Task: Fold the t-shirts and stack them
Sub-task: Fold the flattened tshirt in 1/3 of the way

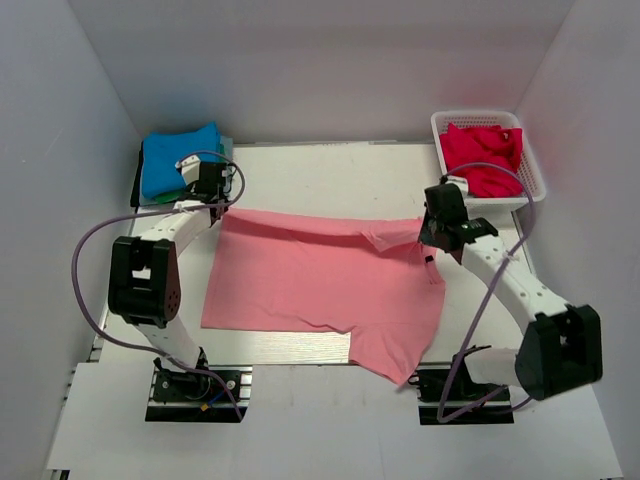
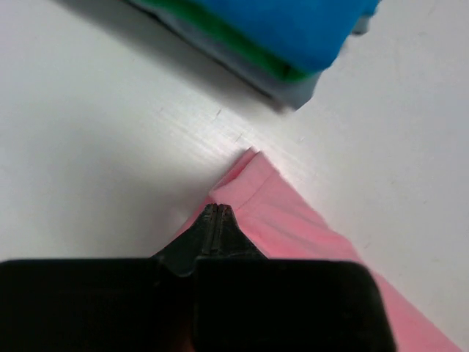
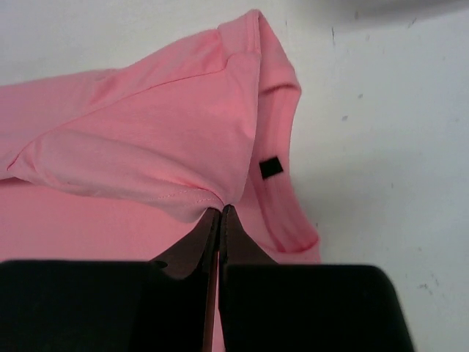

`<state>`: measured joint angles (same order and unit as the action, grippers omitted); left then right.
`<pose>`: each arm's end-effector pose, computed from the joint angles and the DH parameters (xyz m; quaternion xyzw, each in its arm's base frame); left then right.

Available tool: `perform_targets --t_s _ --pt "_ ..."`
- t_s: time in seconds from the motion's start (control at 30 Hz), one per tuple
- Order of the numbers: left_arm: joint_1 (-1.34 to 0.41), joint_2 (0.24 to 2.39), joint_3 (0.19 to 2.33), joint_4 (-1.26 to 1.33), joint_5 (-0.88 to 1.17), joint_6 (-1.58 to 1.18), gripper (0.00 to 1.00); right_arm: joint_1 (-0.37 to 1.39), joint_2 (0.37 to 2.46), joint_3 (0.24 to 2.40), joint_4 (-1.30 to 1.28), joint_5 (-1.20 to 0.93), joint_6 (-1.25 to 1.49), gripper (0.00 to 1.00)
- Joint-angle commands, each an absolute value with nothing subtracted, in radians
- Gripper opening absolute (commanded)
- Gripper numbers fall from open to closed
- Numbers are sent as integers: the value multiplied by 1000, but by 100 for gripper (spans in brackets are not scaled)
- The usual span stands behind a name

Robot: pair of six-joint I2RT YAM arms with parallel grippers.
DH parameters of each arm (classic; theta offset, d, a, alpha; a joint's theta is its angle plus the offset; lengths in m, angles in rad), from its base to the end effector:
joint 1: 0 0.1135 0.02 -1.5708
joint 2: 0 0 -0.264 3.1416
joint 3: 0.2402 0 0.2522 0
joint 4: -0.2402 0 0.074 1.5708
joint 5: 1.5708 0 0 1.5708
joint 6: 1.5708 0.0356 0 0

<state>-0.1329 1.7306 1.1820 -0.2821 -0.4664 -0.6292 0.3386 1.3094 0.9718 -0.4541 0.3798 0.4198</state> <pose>0.3725 -0.0336 0.2195 -0.3038 0.8588 0.0691 0.4068 0.2666 0.0799 0.2678 0.1085 0.9048 -0.0242 0.4111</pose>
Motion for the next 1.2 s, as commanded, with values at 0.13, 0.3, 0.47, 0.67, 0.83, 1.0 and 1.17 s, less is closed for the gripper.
perform_targets --t_s 0.13,0.3,0.47,0.67,0.83,1.0,1.17 --pt "-129 1586 1068 -394 -492 -643 0 341 1157 824 -543 232 489 0" --pt "-129 1537 970 -454 -492 -718 21 347 1128 668 -506 155 525 9" --pt "-129 1482 972 -578 -528 -773 100 345 1079 673 -529 152 483 51" --pt "-138 1482 1117 -583 -474 -730 100 344 1094 813 -487 195 416 90" --pt "-147 1520 1076 -366 -244 -644 100 400 1170 850 -351 -65 290 90" --pt "-147 1615 1026 -239 -104 -608 100 532 1310 894 -331 -132 239 90" --pt "-137 1742 1055 -270 -75 -607 100 621 1393 891 -304 -86 258 90"
